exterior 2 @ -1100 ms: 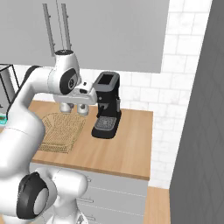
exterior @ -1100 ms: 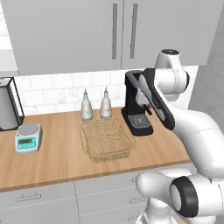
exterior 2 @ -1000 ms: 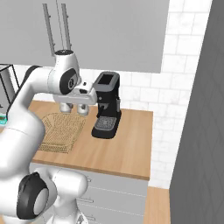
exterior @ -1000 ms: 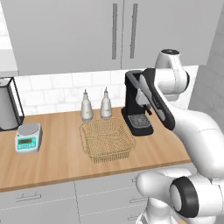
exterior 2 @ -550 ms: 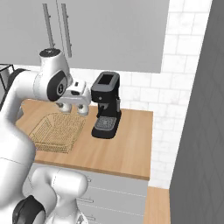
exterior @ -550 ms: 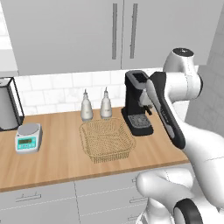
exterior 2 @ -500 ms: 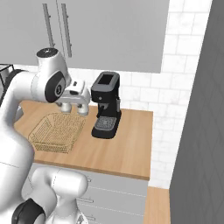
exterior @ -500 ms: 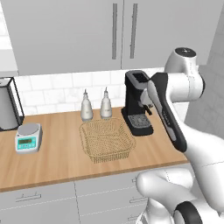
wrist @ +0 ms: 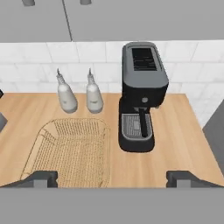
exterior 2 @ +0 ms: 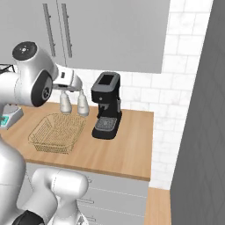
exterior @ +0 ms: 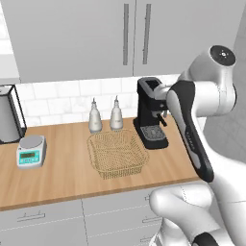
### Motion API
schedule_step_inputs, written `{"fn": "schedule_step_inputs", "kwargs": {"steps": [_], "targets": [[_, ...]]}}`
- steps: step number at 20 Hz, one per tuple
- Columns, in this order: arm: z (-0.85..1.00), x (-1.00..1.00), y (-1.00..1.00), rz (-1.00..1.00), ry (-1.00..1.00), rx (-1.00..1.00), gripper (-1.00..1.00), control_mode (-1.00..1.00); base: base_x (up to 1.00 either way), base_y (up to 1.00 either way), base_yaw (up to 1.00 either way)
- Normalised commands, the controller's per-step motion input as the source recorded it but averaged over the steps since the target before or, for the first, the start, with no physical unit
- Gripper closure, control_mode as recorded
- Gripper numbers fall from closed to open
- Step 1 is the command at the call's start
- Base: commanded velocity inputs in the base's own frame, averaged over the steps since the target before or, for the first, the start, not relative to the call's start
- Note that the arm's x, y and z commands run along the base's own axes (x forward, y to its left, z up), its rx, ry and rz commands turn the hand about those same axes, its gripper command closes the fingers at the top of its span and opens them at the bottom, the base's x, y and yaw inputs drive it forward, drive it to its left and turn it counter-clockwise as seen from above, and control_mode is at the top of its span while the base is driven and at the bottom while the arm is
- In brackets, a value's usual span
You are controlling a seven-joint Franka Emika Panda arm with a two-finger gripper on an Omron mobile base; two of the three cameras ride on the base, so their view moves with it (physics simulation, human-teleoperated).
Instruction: Open the cabinet, pick up the bread from the cabinet and place it in the basket. Then move the basket to the dining counter.
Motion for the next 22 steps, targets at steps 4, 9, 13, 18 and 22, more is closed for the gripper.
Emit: {"fn": "schedule_step_inputs", "kwargs": {"steps": [4,9,13,18,22], "targets": [[0.75,0.17,0.24,0.00,-0.27,0.03,-1.00,-1.00,0.00,0.00,0.00],[0.82,0.20,0.10,0.00,-0.20,-0.01,-1.00,-1.00,0.00,0.00,0.00],[0.57,0.38,0.00,0.00,-0.13,0.00,-1.00,-1.00,0.00,0.00,0.00],[0.19,0.50,0.05,0.00,-0.02,0.00,-1.00,-1.00,0.00,0.00,0.00],[0.01,0.64,0.06,0.00,0.00,0.00,-1.00,-1.00,0.00,0.00,0.00]]}}
